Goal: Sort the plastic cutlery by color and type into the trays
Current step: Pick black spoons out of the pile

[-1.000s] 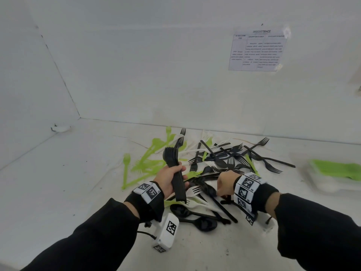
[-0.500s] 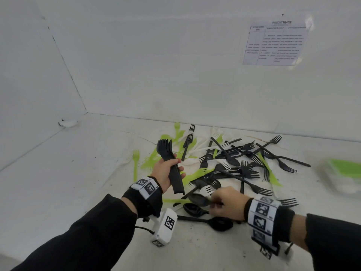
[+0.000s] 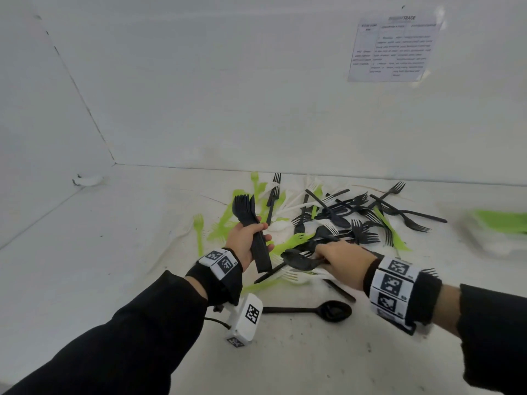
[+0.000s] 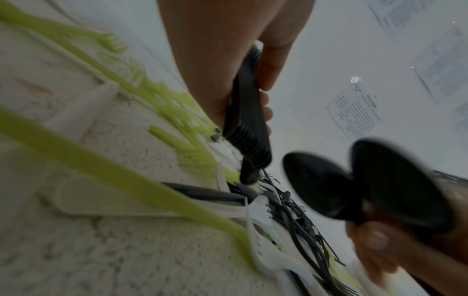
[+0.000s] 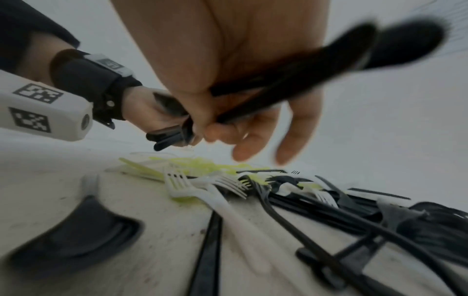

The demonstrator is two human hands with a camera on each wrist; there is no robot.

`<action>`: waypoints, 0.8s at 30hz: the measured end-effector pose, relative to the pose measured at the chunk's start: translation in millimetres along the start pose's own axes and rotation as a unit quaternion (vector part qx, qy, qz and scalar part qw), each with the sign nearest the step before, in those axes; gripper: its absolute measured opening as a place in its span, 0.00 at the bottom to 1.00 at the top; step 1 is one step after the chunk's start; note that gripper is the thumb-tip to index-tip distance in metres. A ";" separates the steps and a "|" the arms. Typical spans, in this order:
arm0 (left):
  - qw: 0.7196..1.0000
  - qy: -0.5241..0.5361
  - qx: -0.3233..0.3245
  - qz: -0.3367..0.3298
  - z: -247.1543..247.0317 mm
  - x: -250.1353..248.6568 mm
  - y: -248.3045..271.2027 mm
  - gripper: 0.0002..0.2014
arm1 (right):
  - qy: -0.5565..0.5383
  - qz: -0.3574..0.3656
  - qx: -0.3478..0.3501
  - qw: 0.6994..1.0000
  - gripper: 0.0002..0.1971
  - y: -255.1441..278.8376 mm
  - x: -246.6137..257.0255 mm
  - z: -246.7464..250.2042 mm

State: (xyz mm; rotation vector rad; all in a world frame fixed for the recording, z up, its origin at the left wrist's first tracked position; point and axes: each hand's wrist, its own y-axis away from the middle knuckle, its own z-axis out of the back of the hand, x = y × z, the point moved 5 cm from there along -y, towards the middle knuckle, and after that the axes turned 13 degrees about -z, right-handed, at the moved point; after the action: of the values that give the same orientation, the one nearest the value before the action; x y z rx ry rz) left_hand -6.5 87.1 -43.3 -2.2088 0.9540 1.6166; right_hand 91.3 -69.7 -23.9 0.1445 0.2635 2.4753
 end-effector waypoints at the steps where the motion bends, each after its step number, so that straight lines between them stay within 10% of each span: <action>1: 1.000 -0.001 0.002 -0.001 0.9 0.3 -0.3 0.07 | -0.016 0.012 0.005 1.000 0.11 4.3 1.8 -1.9; 9: 0.998 -0.044 0.045 0.005 3.8 7.2 4.7 0.08 | 0.027 0.071 0.139 0.987 0.24 28.2 19.2 -32.2; 16: 0.996 -0.057 0.074 0.006 -0.7 16.0 16.7 0.08 | 0.057 0.039 0.017 0.997 0.20 23.7 27.7 -20.5; 24: 0.999 -0.031 0.039 -0.005 7.4 13.7 25.8 0.07 | -0.069 -0.074 0.034 0.994 0.16 21.7 25.1 -31.7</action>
State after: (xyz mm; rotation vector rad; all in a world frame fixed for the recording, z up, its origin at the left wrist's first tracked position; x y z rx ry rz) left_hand -25.9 66.6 -53.9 -2.0968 0.9703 1.6052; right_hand 53.4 -76.1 -48.9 0.3124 0.2896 2.2977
